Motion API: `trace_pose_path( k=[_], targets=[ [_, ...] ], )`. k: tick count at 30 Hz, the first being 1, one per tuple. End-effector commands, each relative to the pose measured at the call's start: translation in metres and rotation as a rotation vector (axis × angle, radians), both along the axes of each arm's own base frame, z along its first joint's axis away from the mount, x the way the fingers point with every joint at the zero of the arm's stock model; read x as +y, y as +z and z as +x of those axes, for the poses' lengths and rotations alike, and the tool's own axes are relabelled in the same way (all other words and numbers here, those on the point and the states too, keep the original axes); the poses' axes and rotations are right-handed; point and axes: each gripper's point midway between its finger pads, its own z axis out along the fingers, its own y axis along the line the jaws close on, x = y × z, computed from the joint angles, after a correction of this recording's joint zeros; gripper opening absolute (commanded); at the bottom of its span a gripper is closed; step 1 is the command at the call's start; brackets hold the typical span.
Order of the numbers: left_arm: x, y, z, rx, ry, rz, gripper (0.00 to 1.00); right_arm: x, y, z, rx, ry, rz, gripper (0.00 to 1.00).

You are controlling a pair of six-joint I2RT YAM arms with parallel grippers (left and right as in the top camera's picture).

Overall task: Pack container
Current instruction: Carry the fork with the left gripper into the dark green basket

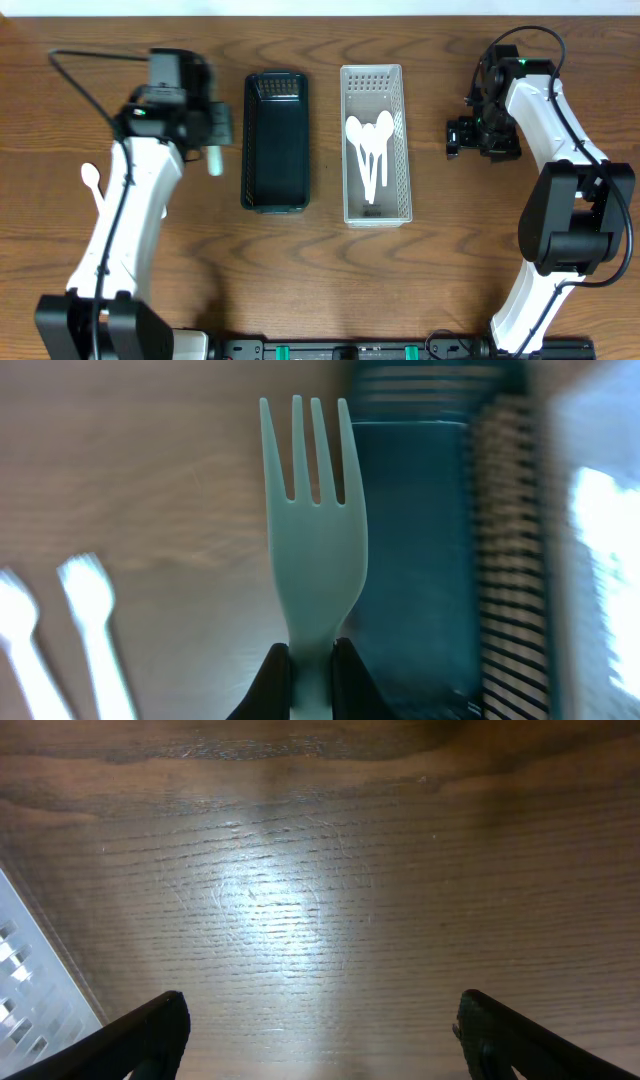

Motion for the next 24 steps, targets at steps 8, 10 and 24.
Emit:
trace_pose_path(
  k=[8,10,24],
  targets=[
    [-0.063,-0.038,0.017,0.026,-0.182,0.004,0.06,-0.002,-0.003,-0.002,0.012,0.018,-0.002,0.89],
    [-0.061,-0.056,0.021,0.063,-0.165,0.004,0.06,-0.002,-0.003,-0.003,0.016,0.017,-0.002,0.89],
    [-0.06,-0.123,0.02,0.223,-0.122,0.012,0.48,-0.002,-0.002,-0.006,0.029,0.017,-0.001,0.89]
  ],
)
